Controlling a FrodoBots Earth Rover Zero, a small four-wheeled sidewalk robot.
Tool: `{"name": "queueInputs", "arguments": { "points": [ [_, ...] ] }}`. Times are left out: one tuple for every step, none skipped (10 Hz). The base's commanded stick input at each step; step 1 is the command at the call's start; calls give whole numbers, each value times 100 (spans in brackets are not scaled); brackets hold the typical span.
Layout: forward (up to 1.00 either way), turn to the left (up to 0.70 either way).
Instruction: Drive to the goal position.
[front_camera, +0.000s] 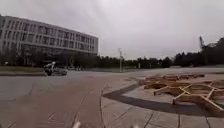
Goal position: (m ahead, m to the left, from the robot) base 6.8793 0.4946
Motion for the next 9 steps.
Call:
{"name": "queueInputs", "arguments": {
  "points": [
    [70,0],
    [70,0],
    [70,0],
    [70,0],
    [70,0],
    [70,0],
    [70,0],
    [70,0],
    [70,0]
  ]
}}
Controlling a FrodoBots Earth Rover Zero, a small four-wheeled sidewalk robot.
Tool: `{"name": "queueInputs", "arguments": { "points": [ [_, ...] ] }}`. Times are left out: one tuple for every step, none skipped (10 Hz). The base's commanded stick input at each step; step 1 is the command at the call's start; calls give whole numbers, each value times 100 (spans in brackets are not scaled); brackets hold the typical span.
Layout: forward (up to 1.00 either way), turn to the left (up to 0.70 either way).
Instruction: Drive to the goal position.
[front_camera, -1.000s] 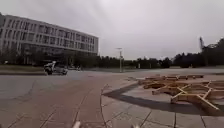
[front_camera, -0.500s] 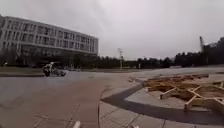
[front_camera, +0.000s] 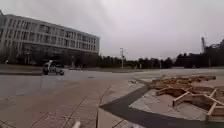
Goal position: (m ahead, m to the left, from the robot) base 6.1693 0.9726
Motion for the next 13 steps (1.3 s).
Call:
{"name": "queueInputs", "arguments": {
  "points": [
    [70,0],
    [70,0],
    [70,0],
    [70,0],
    [70,0],
    [70,0],
    [70,0],
    [70,0],
    [70,0],
    [70,0],
    [70,0],
    [70,0],
    [70,0]
  ]
}}
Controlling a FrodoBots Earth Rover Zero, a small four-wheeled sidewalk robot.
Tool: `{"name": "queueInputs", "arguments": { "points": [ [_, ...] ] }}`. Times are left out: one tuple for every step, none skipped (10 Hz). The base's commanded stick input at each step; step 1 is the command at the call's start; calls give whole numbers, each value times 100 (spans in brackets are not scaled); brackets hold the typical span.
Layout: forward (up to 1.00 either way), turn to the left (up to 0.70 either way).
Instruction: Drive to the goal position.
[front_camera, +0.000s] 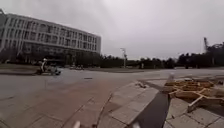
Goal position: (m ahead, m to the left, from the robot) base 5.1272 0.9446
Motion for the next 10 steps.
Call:
{"name": "queueInputs", "arguments": {
  "points": [
    [70,3],
    [70,28],
    [70,34],
    [70,0],
    [70,0],
    [70,0],
    [70,0],
    [70,0],
    [70,0],
    [70,0]
  ]
}}
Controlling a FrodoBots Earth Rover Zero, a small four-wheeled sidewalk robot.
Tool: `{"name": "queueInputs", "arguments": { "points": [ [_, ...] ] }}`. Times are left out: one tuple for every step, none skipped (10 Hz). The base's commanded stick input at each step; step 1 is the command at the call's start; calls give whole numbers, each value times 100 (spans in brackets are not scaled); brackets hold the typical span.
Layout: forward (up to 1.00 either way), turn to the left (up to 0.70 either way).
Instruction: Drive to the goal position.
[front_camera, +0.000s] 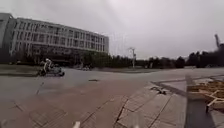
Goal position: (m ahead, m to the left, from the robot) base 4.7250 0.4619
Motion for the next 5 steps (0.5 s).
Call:
{"name": "queueInputs", "arguments": {
  "points": [
    [70,0],
    [70,10],
    [70,22],
    [70,28],
    [70,8]
  ]
}}
